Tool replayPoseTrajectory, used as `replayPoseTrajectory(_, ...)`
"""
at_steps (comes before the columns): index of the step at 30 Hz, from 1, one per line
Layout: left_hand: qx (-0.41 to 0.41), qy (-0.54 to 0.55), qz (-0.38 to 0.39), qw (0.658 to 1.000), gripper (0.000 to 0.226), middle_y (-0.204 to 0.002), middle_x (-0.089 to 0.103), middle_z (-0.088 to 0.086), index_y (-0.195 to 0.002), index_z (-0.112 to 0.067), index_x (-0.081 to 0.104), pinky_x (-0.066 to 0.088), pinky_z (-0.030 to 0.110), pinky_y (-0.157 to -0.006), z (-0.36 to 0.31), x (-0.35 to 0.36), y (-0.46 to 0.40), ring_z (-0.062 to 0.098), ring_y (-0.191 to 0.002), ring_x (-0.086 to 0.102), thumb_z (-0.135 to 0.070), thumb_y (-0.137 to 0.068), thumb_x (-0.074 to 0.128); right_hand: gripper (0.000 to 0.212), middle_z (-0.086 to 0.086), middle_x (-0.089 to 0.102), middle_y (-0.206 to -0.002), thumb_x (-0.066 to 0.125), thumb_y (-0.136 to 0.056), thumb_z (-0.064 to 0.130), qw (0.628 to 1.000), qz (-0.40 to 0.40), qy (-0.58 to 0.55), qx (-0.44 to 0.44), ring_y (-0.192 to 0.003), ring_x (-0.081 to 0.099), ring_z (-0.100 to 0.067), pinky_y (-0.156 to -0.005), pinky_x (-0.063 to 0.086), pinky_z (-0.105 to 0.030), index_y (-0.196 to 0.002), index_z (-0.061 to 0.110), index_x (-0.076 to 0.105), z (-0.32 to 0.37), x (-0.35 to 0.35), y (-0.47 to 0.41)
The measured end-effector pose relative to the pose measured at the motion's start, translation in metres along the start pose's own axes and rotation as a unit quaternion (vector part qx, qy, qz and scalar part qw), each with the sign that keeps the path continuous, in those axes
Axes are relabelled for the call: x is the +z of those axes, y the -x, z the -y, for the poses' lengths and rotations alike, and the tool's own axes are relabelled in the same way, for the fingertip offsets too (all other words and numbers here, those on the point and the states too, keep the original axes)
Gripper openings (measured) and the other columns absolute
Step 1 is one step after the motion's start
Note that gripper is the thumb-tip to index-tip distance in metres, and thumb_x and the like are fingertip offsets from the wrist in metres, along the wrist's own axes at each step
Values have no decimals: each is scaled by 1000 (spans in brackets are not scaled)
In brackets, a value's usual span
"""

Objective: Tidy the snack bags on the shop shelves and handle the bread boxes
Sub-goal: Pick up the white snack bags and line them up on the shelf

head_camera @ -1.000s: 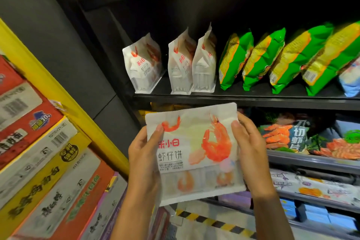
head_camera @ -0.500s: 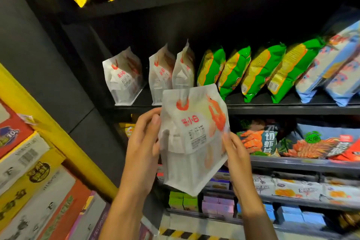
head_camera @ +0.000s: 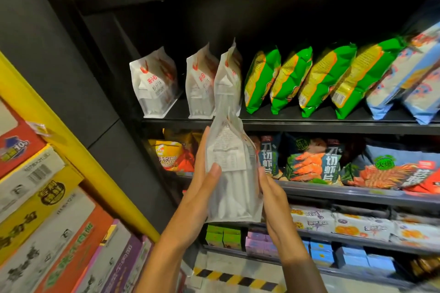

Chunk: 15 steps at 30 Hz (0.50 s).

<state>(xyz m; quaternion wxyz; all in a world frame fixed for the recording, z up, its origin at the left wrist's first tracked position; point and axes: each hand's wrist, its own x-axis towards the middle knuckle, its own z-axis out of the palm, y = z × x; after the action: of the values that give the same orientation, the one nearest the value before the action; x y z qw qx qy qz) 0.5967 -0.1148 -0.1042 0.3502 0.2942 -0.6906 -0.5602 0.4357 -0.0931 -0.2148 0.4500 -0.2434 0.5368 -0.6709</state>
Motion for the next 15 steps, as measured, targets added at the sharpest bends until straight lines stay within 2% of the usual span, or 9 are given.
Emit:
replayPoseTrajectory(4,-19,4,6,1000,73,-154,31,-43,-154,-61,11,26,43,-126,-1,7,12,-15,-144,30,-55,-94,52,31,2,76,-120,52,-104,47,1000,0,-11,-3,-118,69,-17,-104,55,-47,-119,34,76,-8,-6,16)
replayPoseTrajectory(6,-10,-21,-2,1000,76,-155,34,-37,-156,-58,13,30,40,-124,-1,9,13,-11,-144,33,-49,-95,57,30,2,77,-119,51,-106,44,1000,-7,-17,-1,-116,70,-16,-103,55,-46,-118,32,76,-8,-10,19)
replayPoseTrajectory(8,4,-58,-34,998,77,-156,36,-32,-155,-56,21,32,35,-120,2,9,13,-7,-146,33,-53,-92,64,29,1,77,-117,52,-105,45,1000,-9,-15,3,-114,71,-18,-103,55,-49,-116,32,77,-6,-13,22)
replayPoseTrajectory(12,-10,-123,-97,988,82,-138,40,-25,-148,-58,36,39,5,-97,8,7,18,-23,-127,39,-72,-73,66,32,-5,77,-113,57,-102,50,1000,-26,-15,4,-111,72,-25,-100,56,-56,-111,28,78,-7,-16,26)
replayPoseTrajectory(13,-12,-137,-107,985,84,-134,40,-24,-146,-57,38,41,4,-93,10,6,19,-24,-122,40,-75,-69,66,33,-5,78,-111,59,-100,51,999,-45,-20,-4,-109,73,-26,-99,56,-57,-110,26,78,-7,-15,28)
replayPoseTrajectory(15,-24,-147,-129,980,86,-129,42,-22,-144,-57,39,48,13,-93,14,1,19,-20,-115,48,-77,-65,68,32,-5,78,-107,64,-97,52,994,-100,-45,-16,-107,73,-29,-95,58,-58,-110,26,78,-7,-12,29)
